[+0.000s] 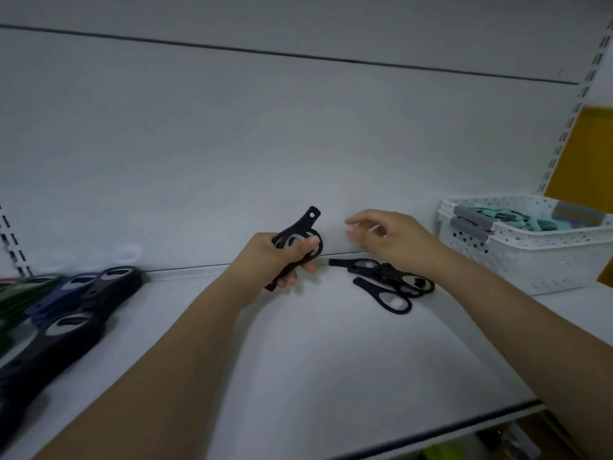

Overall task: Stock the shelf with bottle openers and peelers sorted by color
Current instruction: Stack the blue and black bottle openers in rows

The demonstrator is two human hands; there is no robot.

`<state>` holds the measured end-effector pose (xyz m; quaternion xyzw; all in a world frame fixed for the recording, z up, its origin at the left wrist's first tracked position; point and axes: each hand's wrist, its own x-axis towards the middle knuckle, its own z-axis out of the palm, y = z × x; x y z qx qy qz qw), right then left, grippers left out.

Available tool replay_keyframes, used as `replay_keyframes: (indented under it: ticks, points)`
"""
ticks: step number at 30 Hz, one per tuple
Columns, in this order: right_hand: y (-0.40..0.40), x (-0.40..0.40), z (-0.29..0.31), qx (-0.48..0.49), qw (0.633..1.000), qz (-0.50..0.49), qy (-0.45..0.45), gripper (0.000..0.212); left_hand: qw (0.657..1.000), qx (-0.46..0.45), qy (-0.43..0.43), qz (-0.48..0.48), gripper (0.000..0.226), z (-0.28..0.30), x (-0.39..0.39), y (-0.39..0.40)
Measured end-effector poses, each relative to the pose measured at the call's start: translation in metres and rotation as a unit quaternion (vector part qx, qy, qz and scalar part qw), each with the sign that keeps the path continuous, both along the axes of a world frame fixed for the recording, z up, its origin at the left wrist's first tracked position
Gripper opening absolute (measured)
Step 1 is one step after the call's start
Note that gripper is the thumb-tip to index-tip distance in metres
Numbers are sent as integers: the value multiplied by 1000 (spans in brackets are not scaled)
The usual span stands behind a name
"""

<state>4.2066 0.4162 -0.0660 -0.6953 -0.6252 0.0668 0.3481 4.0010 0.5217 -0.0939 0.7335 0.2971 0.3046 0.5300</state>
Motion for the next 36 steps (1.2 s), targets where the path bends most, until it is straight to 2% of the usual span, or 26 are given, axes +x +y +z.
replay_keyframes:
  ticks: [2, 5, 7, 9, 12, 13, 15, 17, 19, 21, 23, 26, 27, 29, 31, 32, 34, 36]
  points:
    - [24, -18, 11, 11, 996, 54, 77, 26, 1000, 3, 14, -1, 39, 1, -2, 2]
    - [55, -35, 15, 23, 994, 82, 74, 17, 999, 0, 51, -5, 32, -1, -1, 7]
    - [68, -37, 12, 33, 990, 94, 96, 11, 998, -38, 56, -11, 40, -3, 0, 11]
    - [68, -34, 11, 82, 985, 90, 118, 3, 992, -120, 14, -31, 42, -3, 2, 15]
    - [56, -19, 18, 223, 956, 57, 182, 10, 965, -246, -55, -66, 37, -1, 4, 13]
    - [51, -16, 23, 258, 946, 43, 189, 9, 955, -277, -80, -66, 45, 1, 5, 11]
    - [40, -20, 28, 269, 948, 31, 167, 5, 933, -329, -141, -35, 62, 4, 8, 6]
    - [30, -33, 28, 217, 968, 58, 111, 3, 906, -369, -209, -9, 71, 7, 12, 1]
    - [21, -49, 26, 114, 986, 109, 48, 9, 879, -401, -257, -27, 77, 9, 16, -7]
    - [15, -59, 27, 42, 987, 151, 36, 31, 862, -427, -270, -41, 73, 8, 19, -10]
    - [12, -55, 33, 68, 987, 133, 66, 50, 859, -447, -248, -19, 58, 5, 20, -12]
    - [14, -28, 40, 109, 993, 27, 34, 44, 885, -422, -193, 28, 41, -2, 25, -9]
    - [15, -16, 40, 71, 997, -11, -10, 38, 895, -408, -177, 30, 36, -3, 27, -9]
    - [17, 8, 36, -112, 982, -81, -126, 36, 900, -401, -171, 11, 22, -3, 30, -13]
    - [19, 20, 27, -296, 922, -125, -215, 56, 903, -398, -159, -12, 24, -3, 31, -17]
    - [21, 22, 22, -342, 901, -133, -233, 66, 909, -388, -149, -13, 24, -4, 32, -18]
    - [26, 24, 14, -355, 898, -131, -225, 73, 932, -344, -115, -2, 20, -6, 33, -22]
    - [32, 25, 7, -338, 910, -118, -207, 70, 954, -289, -78, -7, 24, -7, 32, -25]
